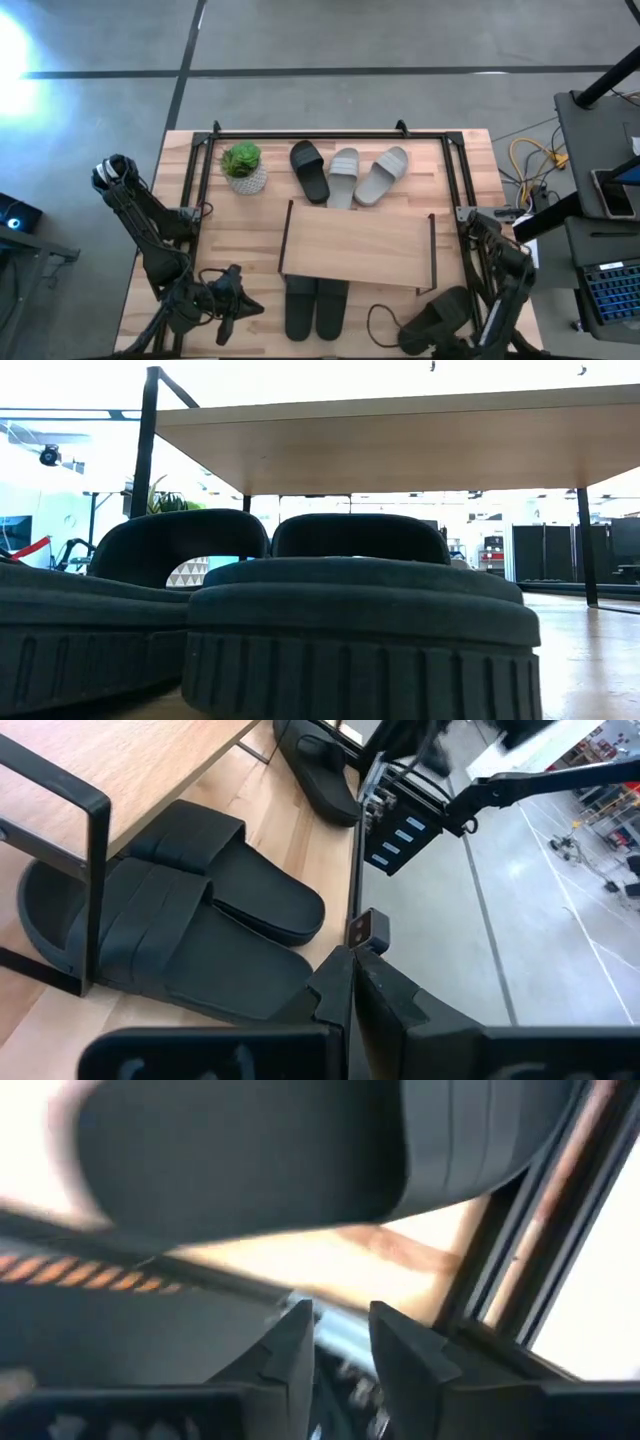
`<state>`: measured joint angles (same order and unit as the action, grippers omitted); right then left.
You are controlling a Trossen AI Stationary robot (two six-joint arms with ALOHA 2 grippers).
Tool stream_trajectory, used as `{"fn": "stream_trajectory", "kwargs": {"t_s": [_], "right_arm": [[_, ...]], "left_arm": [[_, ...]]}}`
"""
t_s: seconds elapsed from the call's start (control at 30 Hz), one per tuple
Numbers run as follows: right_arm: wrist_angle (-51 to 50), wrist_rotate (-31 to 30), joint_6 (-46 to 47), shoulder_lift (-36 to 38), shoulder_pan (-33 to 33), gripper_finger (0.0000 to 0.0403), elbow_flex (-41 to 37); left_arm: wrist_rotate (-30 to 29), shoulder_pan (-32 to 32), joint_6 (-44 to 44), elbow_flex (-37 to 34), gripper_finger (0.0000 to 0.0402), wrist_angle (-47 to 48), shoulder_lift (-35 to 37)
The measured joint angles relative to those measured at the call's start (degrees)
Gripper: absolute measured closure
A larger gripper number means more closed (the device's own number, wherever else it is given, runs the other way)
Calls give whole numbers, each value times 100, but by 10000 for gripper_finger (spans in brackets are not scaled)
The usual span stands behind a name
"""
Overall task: Pick and place slides into the shelf
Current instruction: Put the black slide on the shelf
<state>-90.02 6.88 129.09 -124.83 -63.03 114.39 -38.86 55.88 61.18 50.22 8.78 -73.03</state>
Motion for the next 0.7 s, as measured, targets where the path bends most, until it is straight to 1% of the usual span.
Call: {"fn": "stream_trajectory", "kwargs": {"t_s": [0.07,0.17,0.23,0.33,0.43,0.5,0.57,0.7], "right_arm": [[3,-69,29,269,-50,326,12],[7,-379,156,685,-173,336,-271],[-2,-494,145,960,-252,338,-621],[-6,-413,187,1246,-339,339,-1274],[42,-240,191,1414,-341,339,-1808],[161,-191,173,1459,-293,339,-2007],[344,-196,98,1463,-232,339,-2077],[395,-234,95,1360,-152,339,-2043]], "left_arm": [[1,0,-4,0,402,-40,0],[3,-8,-4,15,402,-89,0],[23,-33,-1,13,402,-85,0],[16,-46,-3,13,402,-85,0],[19,-78,-3,22,402,-93,-2],[16,-81,-1,22,402,-91,-2],[14,-81,0,22,402,-88,-2],[19,-97,5,15,402,-83,-2]]}}
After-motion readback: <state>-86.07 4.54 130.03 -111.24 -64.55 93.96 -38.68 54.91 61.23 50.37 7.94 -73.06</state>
